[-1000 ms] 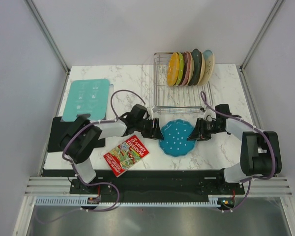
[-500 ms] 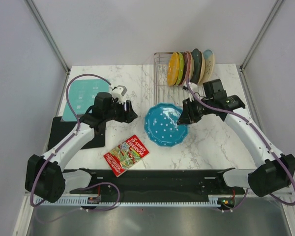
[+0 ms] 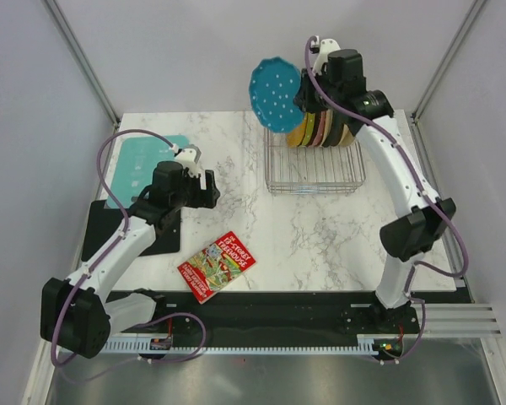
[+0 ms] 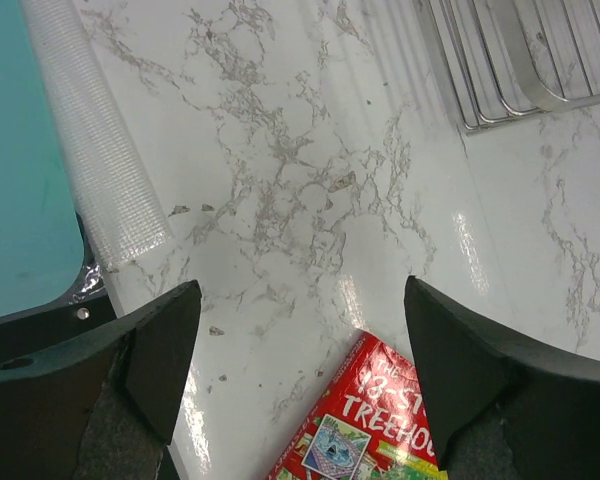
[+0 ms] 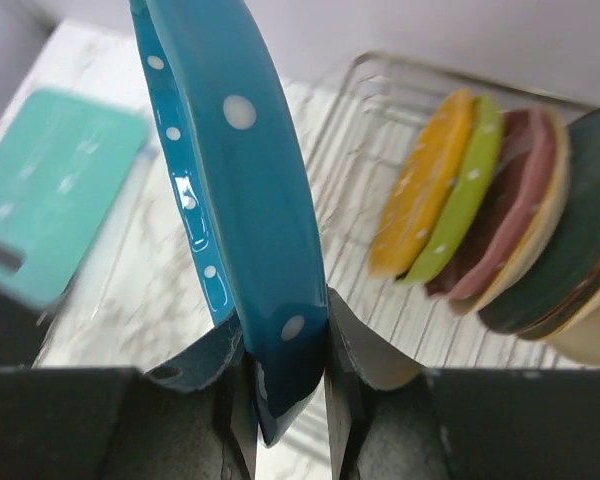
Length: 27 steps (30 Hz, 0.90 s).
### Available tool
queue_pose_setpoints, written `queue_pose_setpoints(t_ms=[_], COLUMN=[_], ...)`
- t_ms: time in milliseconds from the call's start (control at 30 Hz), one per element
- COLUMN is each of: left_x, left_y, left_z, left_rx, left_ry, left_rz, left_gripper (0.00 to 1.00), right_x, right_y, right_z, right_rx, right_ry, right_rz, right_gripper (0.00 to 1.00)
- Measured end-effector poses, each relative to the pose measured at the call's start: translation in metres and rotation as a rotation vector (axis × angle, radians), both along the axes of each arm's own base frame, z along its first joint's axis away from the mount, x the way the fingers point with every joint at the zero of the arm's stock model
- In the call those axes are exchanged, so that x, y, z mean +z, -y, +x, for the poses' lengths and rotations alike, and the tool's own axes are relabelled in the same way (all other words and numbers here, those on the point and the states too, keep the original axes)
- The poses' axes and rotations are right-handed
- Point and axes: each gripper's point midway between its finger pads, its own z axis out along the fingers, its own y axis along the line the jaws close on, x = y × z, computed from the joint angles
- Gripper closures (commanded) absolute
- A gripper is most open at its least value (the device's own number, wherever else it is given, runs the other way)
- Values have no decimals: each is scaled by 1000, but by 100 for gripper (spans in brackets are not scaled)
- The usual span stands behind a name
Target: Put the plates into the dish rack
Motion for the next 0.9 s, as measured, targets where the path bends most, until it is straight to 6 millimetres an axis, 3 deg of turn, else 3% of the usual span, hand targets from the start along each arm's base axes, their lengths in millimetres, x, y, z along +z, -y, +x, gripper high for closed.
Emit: queue_pose_setpoints(t_ms=[100,233,500,900], left_x=[-4,-10,-12,-19], left_y=[-3,-7,-11,-7], left_z=[-6,-11,-12,-16], left_rx=[3,8,18,-5], left_ry=[-4,-12,-16,-33], left_rz=[0,2,3,-9], left_gripper=[12,12,12,13], right_x=[-6,-31,-75,-69], right_y=[2,4,-3,18], right_z=[45,75,92,114], right_rx=[-181,-384,-571,-751], right_ry=[49,74,109,221], right_rz=[-46,-140,-320,-389], right_gripper=[100,100,100,100])
